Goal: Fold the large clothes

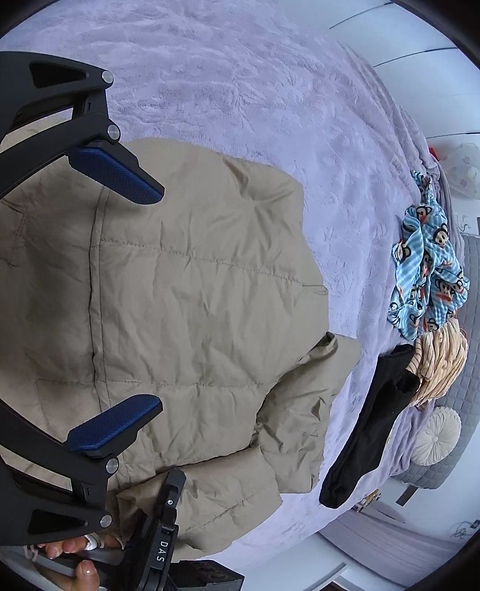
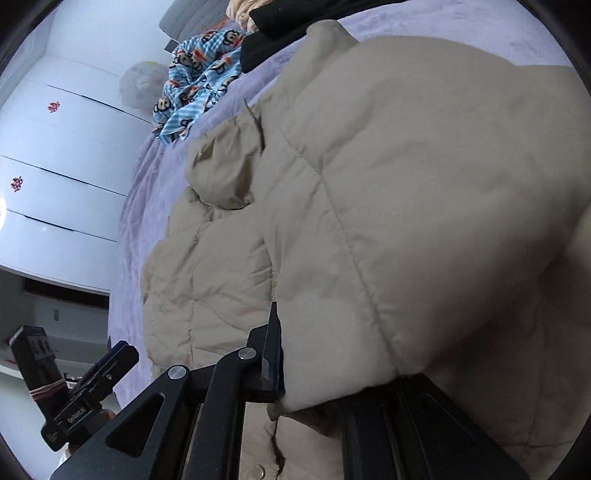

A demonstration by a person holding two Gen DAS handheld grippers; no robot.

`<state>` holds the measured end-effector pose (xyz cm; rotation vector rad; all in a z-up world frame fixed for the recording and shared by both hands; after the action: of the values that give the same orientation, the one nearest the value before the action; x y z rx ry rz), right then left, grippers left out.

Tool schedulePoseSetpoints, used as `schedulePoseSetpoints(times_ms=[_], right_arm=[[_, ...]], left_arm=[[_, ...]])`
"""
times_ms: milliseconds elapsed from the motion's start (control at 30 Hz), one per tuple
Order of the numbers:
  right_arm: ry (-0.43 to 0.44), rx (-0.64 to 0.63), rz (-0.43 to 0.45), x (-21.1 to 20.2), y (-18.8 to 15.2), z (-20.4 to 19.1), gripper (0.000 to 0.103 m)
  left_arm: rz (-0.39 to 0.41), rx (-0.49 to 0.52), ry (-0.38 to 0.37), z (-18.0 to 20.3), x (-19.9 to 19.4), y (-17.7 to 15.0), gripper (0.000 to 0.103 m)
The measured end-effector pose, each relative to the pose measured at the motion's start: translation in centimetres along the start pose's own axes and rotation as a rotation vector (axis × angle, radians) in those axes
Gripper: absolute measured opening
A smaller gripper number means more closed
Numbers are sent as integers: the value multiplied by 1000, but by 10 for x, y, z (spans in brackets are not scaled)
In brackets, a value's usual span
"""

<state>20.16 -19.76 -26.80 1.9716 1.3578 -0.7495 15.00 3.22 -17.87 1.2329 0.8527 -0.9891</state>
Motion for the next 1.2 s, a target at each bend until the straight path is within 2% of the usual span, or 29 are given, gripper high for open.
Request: schedulePoseSetpoints(times_ms=[167, 200, 267, 300, 333, 433, 500, 533, 600, 700, 833, 967, 1033, 1067, 1100, 1167, 1200], right_arm=[[-50, 10, -33, -9, 2, 0, 11], [-72, -5, -28, -17, 1, -2, 16], [-83, -16, -4, -35, -2, -5, 42], [-69, -4, 19, -47, -4, -6, 68], [-52, 17, 59, -61, -5, -5, 76], [-15, 132, 172, -95, -1, 10, 76], [46, 274, 248, -109, 10, 33, 74], [58, 315, 264, -112, 15, 40, 51], [59, 308, 262, -109, 29, 40, 24], [28, 100, 250, -96, 42, -8, 22], [-20, -229, 128, -47, 24, -91, 22], [-143, -412, -42, 10, -15, -125, 24], [-210, -443, -130, 28, -32, -125, 52], [-232, -445, -142, 27, -36, -122, 59], [-242, -444, -138, 22, -41, -120, 64], [-219, -421, -122, 5, -45, -112, 64], [-210, -398, -110, -6, -48, -104, 64]], left_arm=[[-19, 3, -37, 16, 13, 6, 103], [-21, 6, -42, 18, 15, 8, 103], [-20, 6, -54, 18, 16, 13, 103], [-19, 3, -63, 17, 16, 16, 103], [-18, -2, -73, 14, 16, 19, 103], [-18, -29, -107, 3, 15, 25, 103], [-21, -51, -143, -5, 14, 28, 103], [-22, -62, -164, -9, 12, 28, 103], [-27, -87, -218, -15, 9, 29, 103], [-46, -131, -317, -24, 4, 29, 103], [-62, -207, -448, -32, 0, 29, 103], [-88, -254, -552, -32, 1, 29, 103], [-100, -261, -600, -28, 1, 30, 103], [-107, -263, -625, -26, 2, 30, 103], [-119, -264, -651, -22, 4, 30, 103], [-155, -253, -678, -12, 12, 29, 103], [-183, -245, -669, -6, 20, 28, 103]])
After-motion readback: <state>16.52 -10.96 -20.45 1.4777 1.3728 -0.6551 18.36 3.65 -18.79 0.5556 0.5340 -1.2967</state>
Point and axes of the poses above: each gripper's, at about its wrist camera, not at the fingertips, and x roughly the way its jaws point, z to its right, y to its top, the point moved 6 cm from there along x, roughly the way its jaws point, and after that the axes turned 5 degrees about -z, right-handed, at the moved point
